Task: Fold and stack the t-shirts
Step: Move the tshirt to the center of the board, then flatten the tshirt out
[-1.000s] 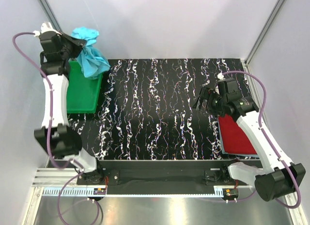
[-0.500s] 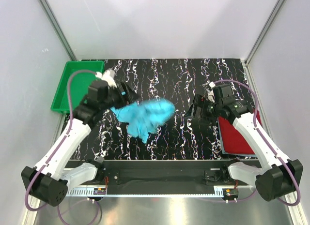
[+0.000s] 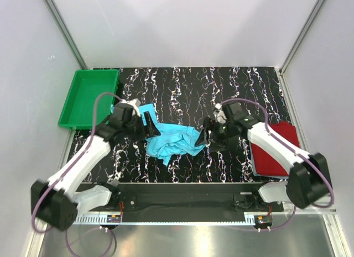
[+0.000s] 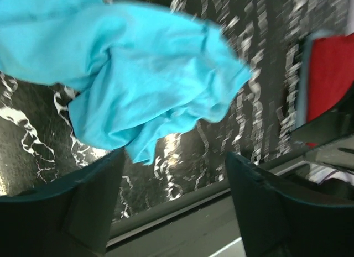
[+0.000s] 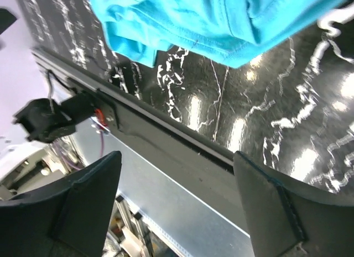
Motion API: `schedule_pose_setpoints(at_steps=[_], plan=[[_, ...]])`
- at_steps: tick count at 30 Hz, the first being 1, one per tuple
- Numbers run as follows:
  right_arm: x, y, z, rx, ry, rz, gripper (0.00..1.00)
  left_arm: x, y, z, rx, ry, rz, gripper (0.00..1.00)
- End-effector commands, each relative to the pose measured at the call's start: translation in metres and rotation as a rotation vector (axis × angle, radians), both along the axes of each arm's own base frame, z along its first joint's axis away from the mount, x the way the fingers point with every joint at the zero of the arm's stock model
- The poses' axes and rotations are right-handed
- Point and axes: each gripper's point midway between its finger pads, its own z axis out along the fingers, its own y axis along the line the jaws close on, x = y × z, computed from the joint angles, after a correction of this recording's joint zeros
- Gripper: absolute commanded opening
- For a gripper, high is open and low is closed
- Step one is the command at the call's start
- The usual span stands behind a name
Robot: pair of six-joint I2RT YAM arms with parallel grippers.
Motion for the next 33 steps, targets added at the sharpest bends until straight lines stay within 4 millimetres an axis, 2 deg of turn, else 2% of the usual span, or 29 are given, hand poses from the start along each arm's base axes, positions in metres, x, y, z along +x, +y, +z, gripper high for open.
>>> schedule_pose_setpoints(at_steps=[1, 2, 3, 4, 5, 7, 9, 12, 13, 15, 16, 21, 28, 29, 31, 33], plan=[[0.015, 0.028, -0.002, 0.025, -0.058, 0.051, 0.88, -0.005, -0.016, -0.035, 0.002, 0.116, -0.122, 0.69], [0.022, 0.033, -0.009, 0.011, -0.056, 0.058, 0.83, -0.008, -0.02, -0.04, -0.01, 0.14, -0.152, 0.62], [0.027, 0.037, -0.014, -0.002, -0.066, 0.064, 0.8, -0.012, -0.022, -0.053, -0.006, 0.171, -0.179, 0.59], [0.031, 0.039, -0.027, -0.025, -0.038, 0.07, 0.78, -0.011, -0.025, -0.057, -0.019, 0.168, -0.193, 0.59], [0.038, 0.042, -0.028, -0.029, -0.053, 0.085, 0.72, -0.013, -0.027, -0.062, -0.024, 0.179, -0.199, 0.59], [0.044, 0.044, -0.041, -0.058, -0.039, 0.104, 0.67, -0.021, -0.027, -0.08, -0.024, 0.221, -0.196, 0.66], [0.054, 0.043, -0.045, -0.091, -0.08, 0.115, 0.65, -0.028, -0.027, -0.092, -0.011, 0.252, -0.2, 0.71], [0.066, 0.042, -0.052, -0.134, -0.112, 0.141, 0.59, -0.034, -0.031, -0.105, 0.011, 0.276, -0.212, 0.72], [0.069, 0.042, -0.06, -0.147, -0.108, 0.157, 0.59, -0.033, -0.033, -0.108, 0.012, 0.277, -0.214, 0.71], [0.075, 0.047, -0.06, -0.144, -0.12, 0.175, 0.6, -0.037, -0.036, -0.115, 0.022, 0.301, -0.221, 0.69], [0.076, 0.048, -0.069, -0.156, -0.105, 0.184, 0.6, -0.036, -0.038, -0.117, 0.027, 0.3, -0.223, 0.68], [0.087, 0.054, -0.077, -0.173, -0.114, 0.205, 0.64, -0.036, -0.037, -0.131, 0.066, 0.325, -0.205, 0.59], [0.101, 0.066, -0.088, -0.186, -0.108, 0.207, 0.59, -0.032, -0.038, -0.137, 0.089, 0.348, -0.211, 0.37], [0.102, 0.067, -0.088, -0.184, -0.104, 0.208, 0.58, -0.032, -0.037, -0.137, 0.091, 0.348, -0.211, 0.29], [0.105, 0.073, -0.087, -0.175, -0.106, 0.21, 0.54, -0.031, -0.036, -0.136, 0.099, 0.341, -0.21, 0.22], [0.105, 0.077, -0.088, -0.168, -0.097, 0.208, 0.48, -0.03, -0.034, -0.13, 0.111, 0.333, -0.211, 0.06]])
